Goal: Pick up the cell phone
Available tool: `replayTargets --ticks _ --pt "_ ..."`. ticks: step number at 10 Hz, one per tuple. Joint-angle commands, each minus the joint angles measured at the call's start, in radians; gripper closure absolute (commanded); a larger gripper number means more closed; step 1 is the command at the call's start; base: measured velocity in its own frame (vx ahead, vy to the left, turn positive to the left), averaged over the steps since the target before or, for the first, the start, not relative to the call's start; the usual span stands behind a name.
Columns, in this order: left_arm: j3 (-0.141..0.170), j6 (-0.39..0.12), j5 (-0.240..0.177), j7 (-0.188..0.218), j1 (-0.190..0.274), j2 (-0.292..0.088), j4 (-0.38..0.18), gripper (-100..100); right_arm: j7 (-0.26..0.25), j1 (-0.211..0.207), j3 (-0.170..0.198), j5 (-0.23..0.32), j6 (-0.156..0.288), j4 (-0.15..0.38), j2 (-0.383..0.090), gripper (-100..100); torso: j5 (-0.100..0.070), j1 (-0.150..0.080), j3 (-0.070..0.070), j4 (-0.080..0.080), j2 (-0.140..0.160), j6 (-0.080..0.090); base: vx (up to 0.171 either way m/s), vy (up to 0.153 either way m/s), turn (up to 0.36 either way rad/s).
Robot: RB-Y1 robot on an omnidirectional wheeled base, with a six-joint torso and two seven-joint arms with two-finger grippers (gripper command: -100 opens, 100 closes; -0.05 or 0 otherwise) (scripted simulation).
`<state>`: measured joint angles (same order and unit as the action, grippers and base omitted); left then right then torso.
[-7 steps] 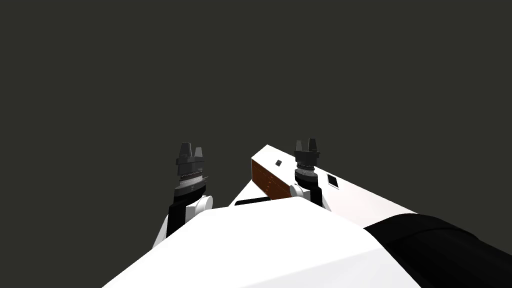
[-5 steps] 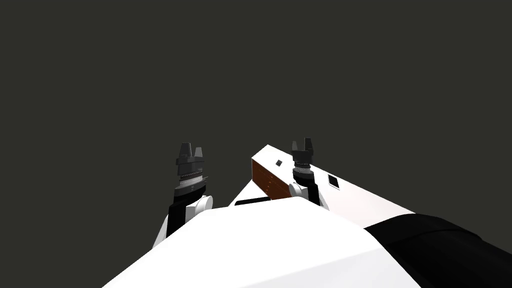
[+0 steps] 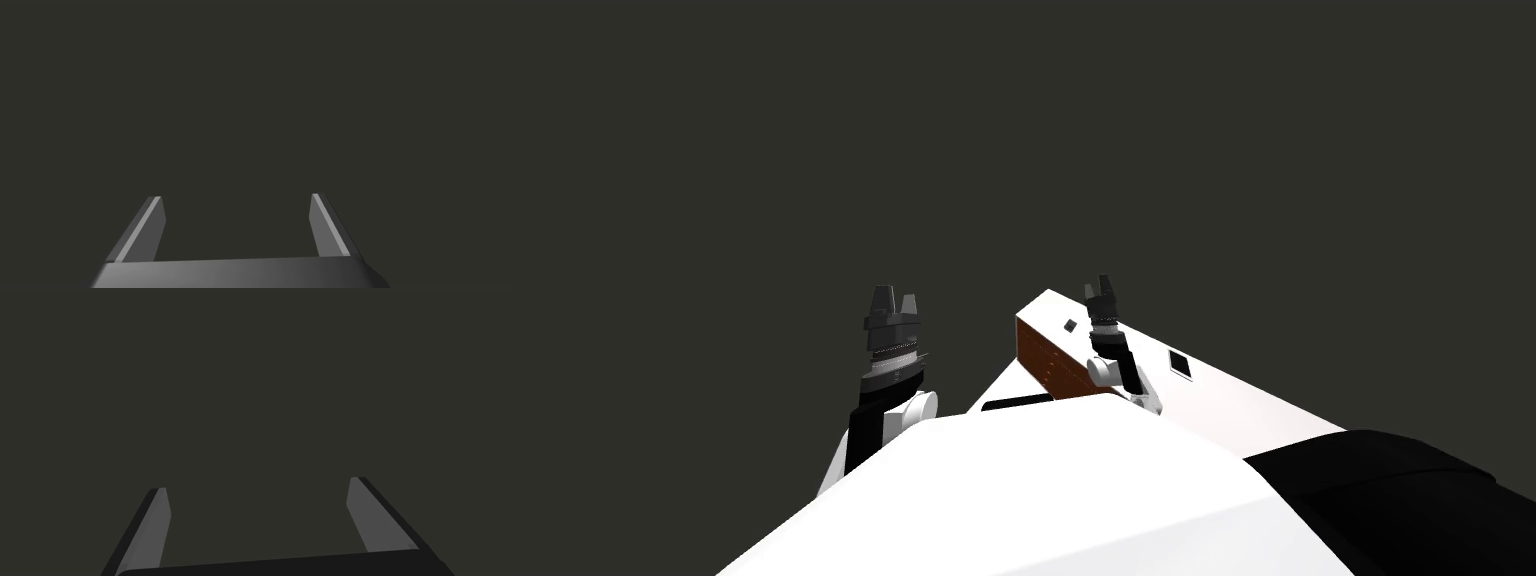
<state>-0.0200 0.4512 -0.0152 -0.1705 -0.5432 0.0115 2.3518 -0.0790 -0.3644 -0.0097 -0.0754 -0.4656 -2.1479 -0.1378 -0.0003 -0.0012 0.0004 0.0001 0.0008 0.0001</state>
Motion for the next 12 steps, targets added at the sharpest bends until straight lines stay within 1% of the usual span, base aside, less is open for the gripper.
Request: replayTargets --ticks 1,2,3,4,5,6,7,8,9,10,11,12 --pt "0.000 0.000 0.000 0.000 0.000 0.000 0.000 0 -0.019 0.039 0.003 -0.004 0.041 0.050 -0.017 -100 0.000 0.000 0.000 0.000 0.000 0.000 -0.017 -0.010 0.022" --pt "0.000 0.000 0.000 0.000 0.000 0.000 0.000 0 -0.035 0.070 0.002 -0.010 0.071 0.076 -0.034 -100 0.000 0.000 0.000 0.000 0.000 0.000 -0.021 -0.013 0.044" --pt "0.000 0.000 0.000 0.000 0.000 0.000 0.000 0 -0.035 0.072 0.002 -0.010 0.082 0.090 -0.034 -100 0.000 0.000 0.000 0.000 0.000 0.000 -0.015 -0.013 0.025" --pt "0.000 0.000 0.000 0.000 0.000 0.000 0.000 0 -0.052 0.106 0.001 -0.016 0.123 0.124 -0.052 -100 0.000 0.000 0.000 0.000 0.000 0.000 -0.022 -0.019 0.036" --pt "0.000 0.000 0.000 0.000 0.000 0.000 0.000 0 -0.052 0.106 0.001 -0.016 0.125 0.132 -0.052 -100 0.000 0.000 0.000 0.000 0.000 0.000 -0.018 -0.017 0.019" --pt "0.000 0.000 0.000 0.000 0.000 0.000 0.000 0 -0.071 0.142 -0.001 -0.022 0.169 0.169 -0.070 -100 0.000 0.000 0.000 0.000 0.000 0.000 -0.020 -0.015 0.030" --pt "0.000 0.000 0.000 0.000 0.000 0.000 0.000 0 -0.071 0.142 -0.001 -0.022 0.171 0.176 -0.070 -100 0.000 0.000 0.000 0.000 0.000 0.000 -0.015 -0.014 0.020" --pt "0.000 0.000 0.000 0.000 0.000 0.000 0.000 0 -0.090 0.178 -0.003 -0.028 0.219 0.203 -0.089 -100 0.000 0.000 0.000 0.000 0.000 0.000 -0.019 -0.016 0.036" --pt "0.000 0.000 0.000 0.000 0.000 0.000 0.000 0 -0.090 0.178 -0.003 -0.028 0.219 0.221 -0.089 -100 0.000 0.000 0.000 0.000 0.000 0.000 -0.016 -0.016 0.027" --pt "0.000 0.000 0.000 0.000 0.000 0.000 0.000 0 -0.111 0.215 -0.005 -0.034 0.267 0.257 -0.108 -100 0.000 0.000 0.000 0.000 0.000 0.000 -0.017 -0.020 0.040" --pt "0.000 0.000 0.000 0.000 0.000 0.000 0.000 0 -0.111 0.215 -0.005 -0.034 0.269 0.269 -0.108 -100 0.000 0.000 0.000 0.000 0.000 0.000 -0.016 -0.019 0.027" --pt "0.000 0.000 0.000 0.000 0.000 0.000 0.000 0 -0.133 0.253 -0.007 -0.041 0.309 0.310 -0.127 -100 0.000 0.000 0.000 0.000 0.000 0.000 -0.014 -0.022 0.053"
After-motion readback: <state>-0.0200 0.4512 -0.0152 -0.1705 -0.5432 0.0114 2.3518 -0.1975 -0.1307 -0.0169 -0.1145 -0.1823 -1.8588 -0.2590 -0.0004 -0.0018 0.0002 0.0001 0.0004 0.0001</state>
